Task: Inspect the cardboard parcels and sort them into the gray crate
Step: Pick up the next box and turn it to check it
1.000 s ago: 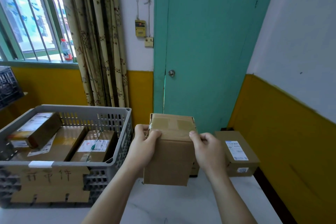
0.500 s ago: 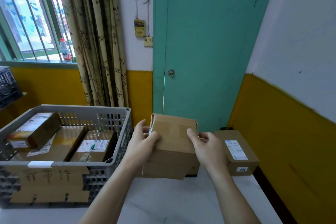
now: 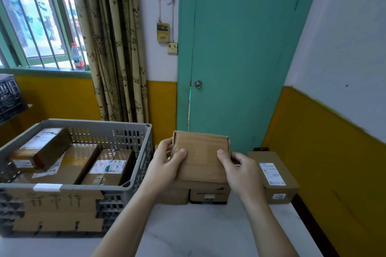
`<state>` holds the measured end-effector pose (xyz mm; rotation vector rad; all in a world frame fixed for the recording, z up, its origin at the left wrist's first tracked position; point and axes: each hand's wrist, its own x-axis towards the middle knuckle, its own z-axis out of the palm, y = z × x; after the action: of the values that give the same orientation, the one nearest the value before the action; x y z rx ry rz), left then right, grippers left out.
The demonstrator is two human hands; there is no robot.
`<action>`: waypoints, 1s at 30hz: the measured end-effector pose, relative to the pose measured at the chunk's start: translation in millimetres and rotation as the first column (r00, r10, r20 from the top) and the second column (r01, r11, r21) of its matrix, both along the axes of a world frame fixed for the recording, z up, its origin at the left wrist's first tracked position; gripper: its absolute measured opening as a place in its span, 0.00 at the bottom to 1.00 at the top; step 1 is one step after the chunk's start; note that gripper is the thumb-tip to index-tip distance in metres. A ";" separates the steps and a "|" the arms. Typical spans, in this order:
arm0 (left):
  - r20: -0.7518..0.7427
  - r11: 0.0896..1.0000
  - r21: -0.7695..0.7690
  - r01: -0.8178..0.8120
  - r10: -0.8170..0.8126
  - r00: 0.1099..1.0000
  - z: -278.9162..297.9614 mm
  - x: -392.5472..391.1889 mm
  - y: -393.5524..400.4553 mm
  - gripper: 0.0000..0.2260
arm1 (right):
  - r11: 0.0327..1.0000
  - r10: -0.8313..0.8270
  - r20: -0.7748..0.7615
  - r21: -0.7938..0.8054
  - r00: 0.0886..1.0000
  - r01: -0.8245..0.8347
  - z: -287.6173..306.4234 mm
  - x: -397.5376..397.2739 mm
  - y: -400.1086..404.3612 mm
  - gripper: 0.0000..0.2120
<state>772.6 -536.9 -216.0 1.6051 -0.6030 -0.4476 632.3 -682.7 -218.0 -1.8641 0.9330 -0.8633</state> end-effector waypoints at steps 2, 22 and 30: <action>-0.008 0.999 -0.031 -0.017 0.017 1.000 2.4 -3.4 -1.0 0.20 | 1.000 -0.015 0.026 -0.002 1.000 0.015 2.5 0.2 1.6 0.14; 0.118 0.999 0.004 -0.049 0.048 0.992 1.7 -8.6 0.4 0.36 | 0.992 0.119 0.077 0.029 0.990 -0.121 0.6 -7.5 8.1 0.12; -0.018 0.998 -0.023 -0.058 0.058 0.998 0.9 -7.9 -1.7 0.24 | 0.996 0.008 0.087 0.092 0.996 -0.016 3.7 -5.2 12.0 0.09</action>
<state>764.7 -538.6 -215.1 1.5904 -0.5451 -0.4099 627.1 -670.7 -214.3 -1.7380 0.8924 -0.8721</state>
